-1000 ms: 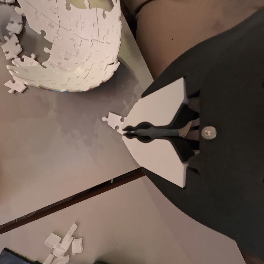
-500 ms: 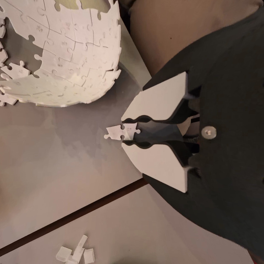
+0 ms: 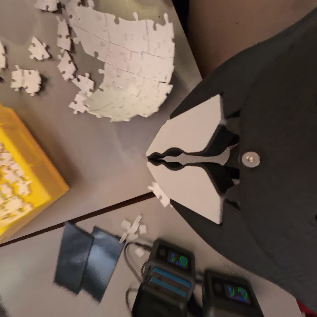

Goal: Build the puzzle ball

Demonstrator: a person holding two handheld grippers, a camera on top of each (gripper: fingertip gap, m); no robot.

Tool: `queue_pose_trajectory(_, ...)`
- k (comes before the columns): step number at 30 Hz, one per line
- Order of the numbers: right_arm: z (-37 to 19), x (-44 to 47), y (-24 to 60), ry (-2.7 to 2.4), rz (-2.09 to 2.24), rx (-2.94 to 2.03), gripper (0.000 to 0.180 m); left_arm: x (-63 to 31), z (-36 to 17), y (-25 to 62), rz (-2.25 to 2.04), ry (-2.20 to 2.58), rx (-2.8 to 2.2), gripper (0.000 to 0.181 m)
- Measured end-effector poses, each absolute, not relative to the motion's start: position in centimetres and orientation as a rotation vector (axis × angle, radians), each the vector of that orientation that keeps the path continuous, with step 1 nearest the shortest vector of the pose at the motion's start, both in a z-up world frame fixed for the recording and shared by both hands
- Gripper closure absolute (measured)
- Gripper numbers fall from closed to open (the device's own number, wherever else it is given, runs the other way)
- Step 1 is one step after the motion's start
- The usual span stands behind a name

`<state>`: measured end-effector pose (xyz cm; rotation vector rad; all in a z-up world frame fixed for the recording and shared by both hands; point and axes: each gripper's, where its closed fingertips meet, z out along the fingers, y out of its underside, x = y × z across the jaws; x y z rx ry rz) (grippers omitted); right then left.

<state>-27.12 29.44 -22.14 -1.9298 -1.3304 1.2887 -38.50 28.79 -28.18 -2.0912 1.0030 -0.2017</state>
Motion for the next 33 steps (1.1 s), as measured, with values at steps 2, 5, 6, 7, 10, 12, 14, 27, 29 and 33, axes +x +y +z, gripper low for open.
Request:
queue_pose_trajectory(2,-21.5,-28.8,29.6,-1.4,1.256,-1.916,0.16,-37.7,-26.6,29.0,-0.159,1.024,-2.039,0.181)
queue_pose_trajectory(5,-21.6,-30.5,29.8,-1.482,1.212,-1.936,0.16,-38.2,-28.1,28.9,-0.118,1.084,-2.082,0.181)
queue_pose_trajectory(6,-21.7,-30.8,29.8,-1.493,1.213,-1.942,0.16,-38.6,-28.5,28.7,-0.165,1.055,-2.102,0.181)
queue_pose_trajectory(7,-21.6,-31.0,29.6,-1.502,1.219,-1.935,0.161,-39.3,-28.6,28.5,-0.179,1.033,-2.114,0.181)
queue_pose_trajectory(10,-21.2,-30.6,29.2,-1.483,1.247,-1.91,0.162,-42.1,-27.6,28.2,-0.146,0.962,-2.132,0.177)
queue_pose_trajectory(12,-21.3,-30.0,28.9,-1.466,1.26,-1.909,0.162,-44.1,-27.6,28.3,-0.167,0.861,-2.153,0.171)
queue_pose_trajectory(14,-21.6,-29.2,28.6,-1.454,1.264,-1.911,0.161,-46.9,-28.8,28.8,-0.125,0.767,-2.21,0.159)
queue_pose_trajectory(27,-21.9,-27.0,27.2,-1.364,1.333,-1.91,0.161,-54.3,-35.4,36.0,0.029,0.801,-2.386,0.151)
queue_pose_trajectory(29,-21.8,-27.0,27.4,-1.351,1.342,-1.906,0.161,-54.0,-35.6,36.3,-0.028,0.8,-2.379,0.164)
queue_pose_trajectory(33,-22.1,-27.0,27.7,-1.338,1.363,-1.913,0.16,-54.1,-35.6,36.7,-0.076,0.751,-2.351,0.165)
